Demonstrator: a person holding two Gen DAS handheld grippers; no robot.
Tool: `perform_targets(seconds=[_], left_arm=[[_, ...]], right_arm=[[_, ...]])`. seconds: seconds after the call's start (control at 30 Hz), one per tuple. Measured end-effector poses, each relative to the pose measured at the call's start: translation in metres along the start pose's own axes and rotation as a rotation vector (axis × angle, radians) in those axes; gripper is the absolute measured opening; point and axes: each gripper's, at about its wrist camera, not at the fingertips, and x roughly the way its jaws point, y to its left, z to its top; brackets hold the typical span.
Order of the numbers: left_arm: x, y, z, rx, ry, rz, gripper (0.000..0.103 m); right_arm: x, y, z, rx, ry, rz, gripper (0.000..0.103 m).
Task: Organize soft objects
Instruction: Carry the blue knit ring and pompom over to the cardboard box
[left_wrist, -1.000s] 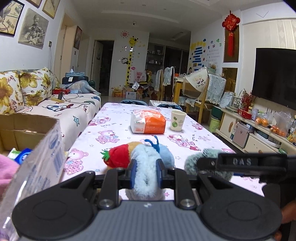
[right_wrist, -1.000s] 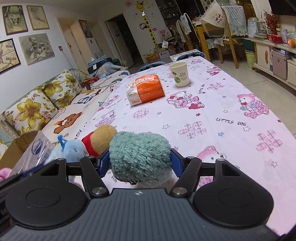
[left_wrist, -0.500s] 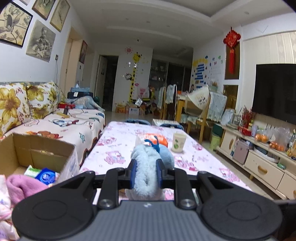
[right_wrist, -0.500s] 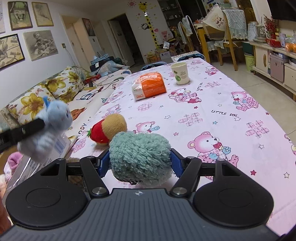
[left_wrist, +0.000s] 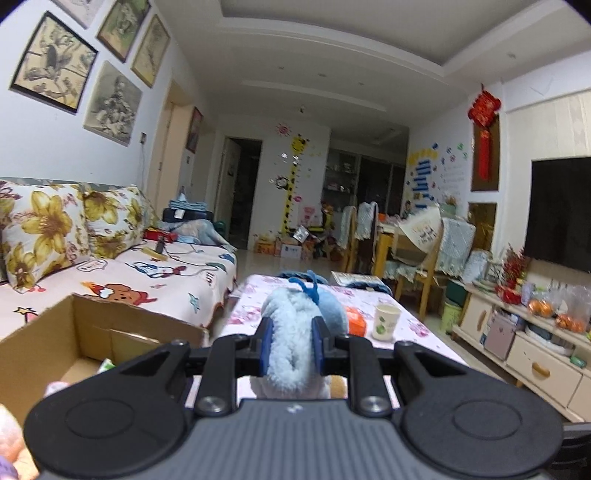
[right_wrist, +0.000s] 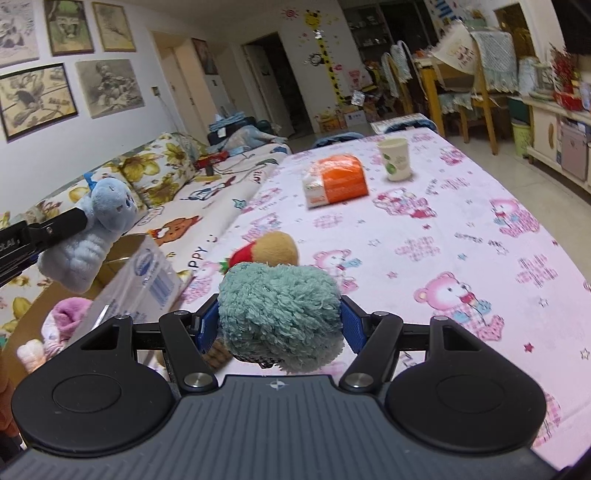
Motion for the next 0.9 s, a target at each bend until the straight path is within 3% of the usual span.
perform_targets(seconds=[0.37, 0.9], left_arm=[[-0.003, 0.036, 0.0, -0.093, -0.028, 0.109, 0.02], [-0.014, 0.095, 0.003, -0.219, -0.082, 0.323, 0.02]], right_arm=[[0.008, 0.031, 0.013, -0.064, -0.023, 0.097, 0.082], [0.039, 0.079, 0.03, -0.1, -0.01, 0.321, 0.082]])
